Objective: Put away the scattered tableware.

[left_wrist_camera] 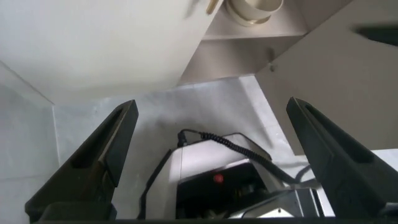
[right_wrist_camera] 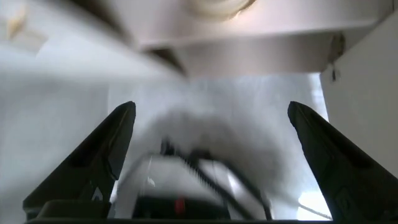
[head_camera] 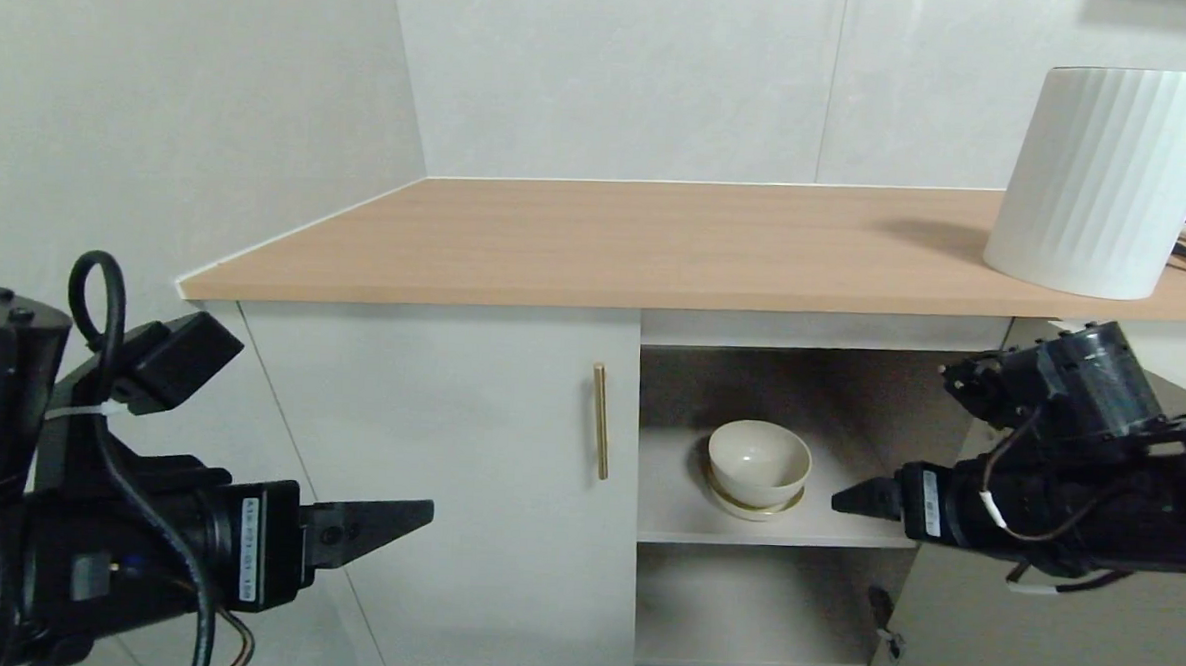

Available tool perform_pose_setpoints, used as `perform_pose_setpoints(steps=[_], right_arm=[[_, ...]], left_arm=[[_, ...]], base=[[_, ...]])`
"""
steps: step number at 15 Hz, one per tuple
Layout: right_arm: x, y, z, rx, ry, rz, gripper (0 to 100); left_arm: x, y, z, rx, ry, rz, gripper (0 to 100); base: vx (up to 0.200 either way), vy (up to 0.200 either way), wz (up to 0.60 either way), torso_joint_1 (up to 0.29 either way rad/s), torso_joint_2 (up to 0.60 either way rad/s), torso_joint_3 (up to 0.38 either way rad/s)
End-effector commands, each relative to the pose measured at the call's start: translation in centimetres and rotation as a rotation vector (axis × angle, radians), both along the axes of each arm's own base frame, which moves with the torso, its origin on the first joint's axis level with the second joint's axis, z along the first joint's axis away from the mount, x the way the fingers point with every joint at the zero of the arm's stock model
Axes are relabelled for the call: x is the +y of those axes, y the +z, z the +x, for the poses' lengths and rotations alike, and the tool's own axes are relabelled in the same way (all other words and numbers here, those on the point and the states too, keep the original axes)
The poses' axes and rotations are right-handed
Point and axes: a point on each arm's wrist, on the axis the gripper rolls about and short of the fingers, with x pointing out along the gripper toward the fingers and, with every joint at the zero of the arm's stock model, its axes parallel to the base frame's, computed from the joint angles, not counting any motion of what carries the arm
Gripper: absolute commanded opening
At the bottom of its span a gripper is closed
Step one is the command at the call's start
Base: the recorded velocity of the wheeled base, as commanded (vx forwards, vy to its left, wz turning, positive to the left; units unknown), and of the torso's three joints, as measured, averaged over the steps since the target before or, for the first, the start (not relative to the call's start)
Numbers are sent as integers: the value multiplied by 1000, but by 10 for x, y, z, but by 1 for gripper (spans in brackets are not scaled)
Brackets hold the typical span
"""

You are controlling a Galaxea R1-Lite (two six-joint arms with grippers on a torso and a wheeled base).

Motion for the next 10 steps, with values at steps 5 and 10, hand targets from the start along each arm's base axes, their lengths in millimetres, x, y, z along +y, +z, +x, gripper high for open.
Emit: perform_pose_setpoints(steps=[5,10], right_arm=[[2,17,-52,-35,129,9,100],[3,11,-52,-16,147,-9,100]], left_arm=[[7,2,-4,-9,4,-25,100],[7,1,-5,-8,3,-24,100]], base=[[-200,0,0,1,3,0],[-200,0,0,-2,3,5]])
